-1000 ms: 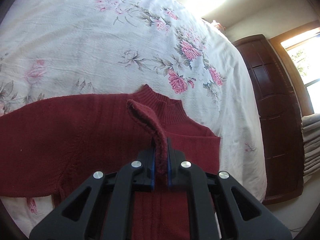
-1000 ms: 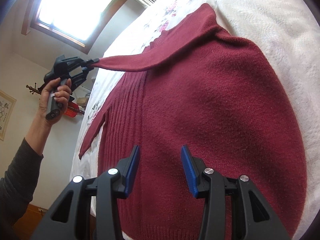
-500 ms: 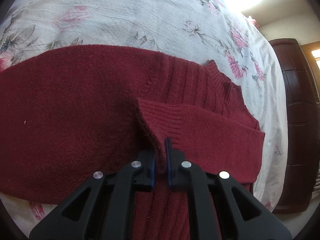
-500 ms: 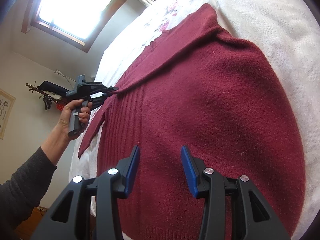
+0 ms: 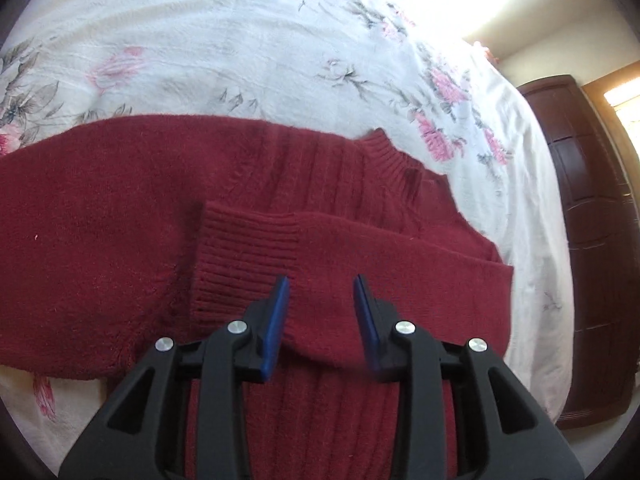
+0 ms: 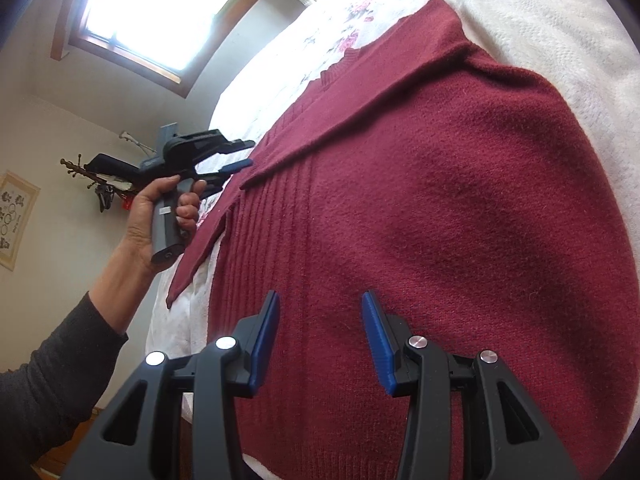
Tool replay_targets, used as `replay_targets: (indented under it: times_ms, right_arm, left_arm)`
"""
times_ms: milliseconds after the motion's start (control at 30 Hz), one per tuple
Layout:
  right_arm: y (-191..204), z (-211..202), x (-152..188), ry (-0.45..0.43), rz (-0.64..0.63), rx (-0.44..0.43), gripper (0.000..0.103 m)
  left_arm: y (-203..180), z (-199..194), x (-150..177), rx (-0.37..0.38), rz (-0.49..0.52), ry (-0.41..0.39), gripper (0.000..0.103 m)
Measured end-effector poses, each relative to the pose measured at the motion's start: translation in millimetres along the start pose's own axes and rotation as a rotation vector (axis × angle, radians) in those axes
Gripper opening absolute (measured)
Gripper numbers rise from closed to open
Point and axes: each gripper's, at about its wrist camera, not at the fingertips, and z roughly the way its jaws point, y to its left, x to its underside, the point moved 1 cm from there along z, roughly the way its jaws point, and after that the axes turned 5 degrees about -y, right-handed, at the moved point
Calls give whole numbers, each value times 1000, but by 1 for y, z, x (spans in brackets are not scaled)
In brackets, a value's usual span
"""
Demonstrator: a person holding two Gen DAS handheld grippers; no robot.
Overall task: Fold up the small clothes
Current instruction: 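Grasp the other sleeve cuff with the left gripper and lift it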
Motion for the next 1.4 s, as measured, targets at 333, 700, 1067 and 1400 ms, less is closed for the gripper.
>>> replay_targets:
  times_ms: [333,700,1067,1400]
  right_arm:
    - [9,-24,-5,-13,-37,33,45]
    - [54,-16,9,37,-89,-8,50]
    - [87,7,25,83,-122,-1,50]
    - [95,-6,21,65,-147,16,50]
  left_arm:
    - [84,-55,-5,5,-193,-130,74]
    - [326,-256,81,-135,-678,-489,80]
    - [417,-261,91,-109,-804,-468,26]
    - [396,-286,71,-150,-701,-518,6]
